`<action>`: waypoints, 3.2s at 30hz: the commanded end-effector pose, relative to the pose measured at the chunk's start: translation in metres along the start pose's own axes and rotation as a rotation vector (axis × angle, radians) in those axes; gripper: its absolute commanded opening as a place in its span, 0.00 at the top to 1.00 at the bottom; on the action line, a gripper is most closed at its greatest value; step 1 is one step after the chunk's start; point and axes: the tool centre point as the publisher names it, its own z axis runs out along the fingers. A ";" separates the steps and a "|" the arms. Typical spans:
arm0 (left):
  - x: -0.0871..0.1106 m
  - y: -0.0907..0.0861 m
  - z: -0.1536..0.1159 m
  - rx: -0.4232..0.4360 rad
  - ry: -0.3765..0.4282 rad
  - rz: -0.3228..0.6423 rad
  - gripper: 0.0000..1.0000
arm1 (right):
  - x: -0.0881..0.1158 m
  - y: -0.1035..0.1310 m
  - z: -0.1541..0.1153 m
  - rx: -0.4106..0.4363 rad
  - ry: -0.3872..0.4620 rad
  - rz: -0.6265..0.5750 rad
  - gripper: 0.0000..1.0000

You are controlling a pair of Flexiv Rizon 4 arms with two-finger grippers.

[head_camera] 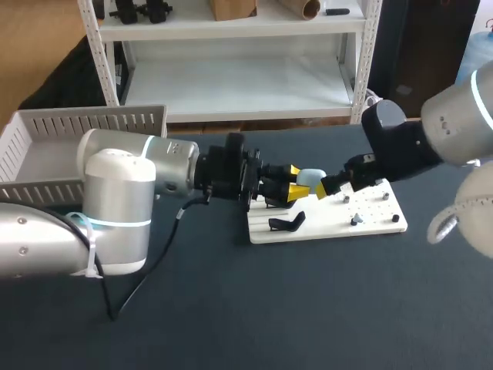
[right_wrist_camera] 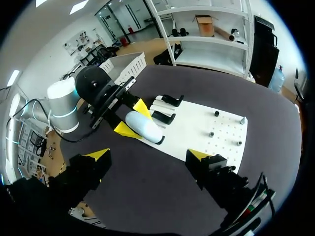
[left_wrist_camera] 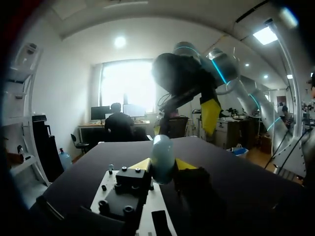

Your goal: Pick up each earbud case from the left stands, insert the matching earbuds, close the lid, and place the case in the box.

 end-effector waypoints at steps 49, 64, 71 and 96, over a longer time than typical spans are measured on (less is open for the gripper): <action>0.001 0.002 0.000 0.003 -0.002 0.001 1.00 | -0.028 -0.026 0.018 0.043 0.002 0.085 0.00; -0.004 -0.002 -0.008 -0.030 -0.003 0.089 1.00 | -0.059 -0.043 -0.042 0.124 -0.119 0.049 0.00; -0.003 -0.007 -0.011 -0.020 -0.008 0.101 1.00 | -0.060 -0.074 -0.052 0.221 -0.117 -0.029 0.00; -0.003 -0.007 -0.012 -0.019 -0.008 0.101 1.00 | -0.048 -0.181 0.013 0.521 0.258 -0.160 0.07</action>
